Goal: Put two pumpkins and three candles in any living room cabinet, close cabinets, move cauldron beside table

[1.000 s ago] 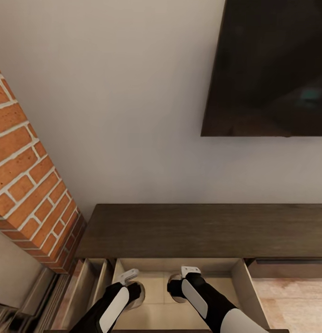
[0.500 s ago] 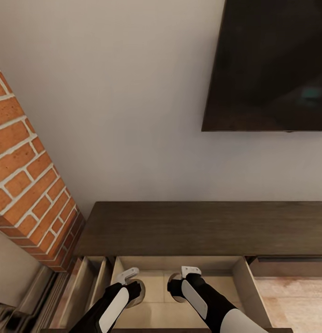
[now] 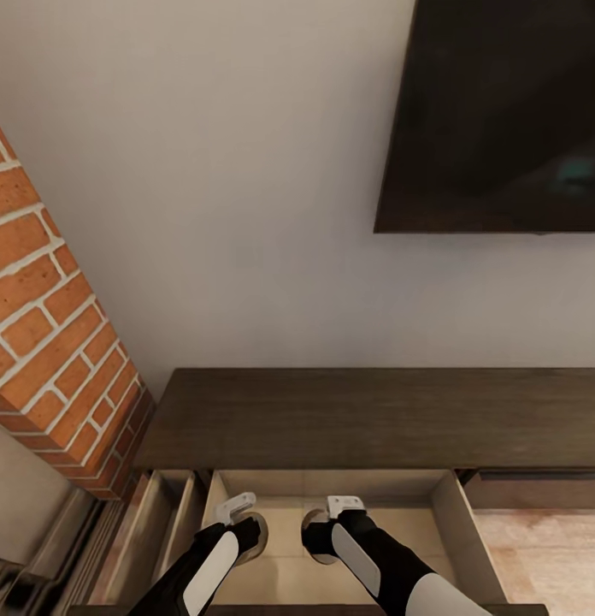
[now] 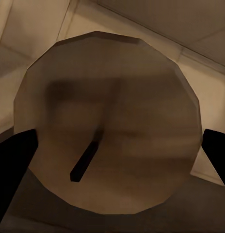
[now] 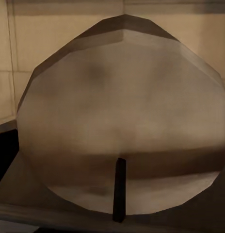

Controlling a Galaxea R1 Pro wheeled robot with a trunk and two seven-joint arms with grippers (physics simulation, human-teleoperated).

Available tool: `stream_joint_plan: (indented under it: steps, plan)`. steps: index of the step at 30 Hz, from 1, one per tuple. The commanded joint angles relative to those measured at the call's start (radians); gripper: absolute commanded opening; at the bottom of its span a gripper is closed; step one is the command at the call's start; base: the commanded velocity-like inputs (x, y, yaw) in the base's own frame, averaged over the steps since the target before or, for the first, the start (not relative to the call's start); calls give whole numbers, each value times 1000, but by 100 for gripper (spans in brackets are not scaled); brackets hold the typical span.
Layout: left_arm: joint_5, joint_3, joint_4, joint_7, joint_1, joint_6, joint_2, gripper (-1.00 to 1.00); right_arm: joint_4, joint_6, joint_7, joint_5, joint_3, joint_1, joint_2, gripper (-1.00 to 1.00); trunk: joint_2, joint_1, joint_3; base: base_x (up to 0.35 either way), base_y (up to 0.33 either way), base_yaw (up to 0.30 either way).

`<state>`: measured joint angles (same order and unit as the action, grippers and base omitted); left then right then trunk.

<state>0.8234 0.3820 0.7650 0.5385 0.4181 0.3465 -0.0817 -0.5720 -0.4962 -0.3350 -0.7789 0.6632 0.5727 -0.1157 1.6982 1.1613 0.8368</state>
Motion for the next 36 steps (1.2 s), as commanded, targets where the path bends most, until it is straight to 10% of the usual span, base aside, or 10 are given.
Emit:
stream_joint_plan:
  steps: [1,36]
  plan:
    - [6,3,2,8,1,1,1,-100,-1,-1,-10,-11,6,1,1,-100,8,4,4,0,0,0]
    - [9,1,0,8,1,0,-3,-100,0,7,-9,-10,10,1,1,-100,253,138,114,0,0,0]
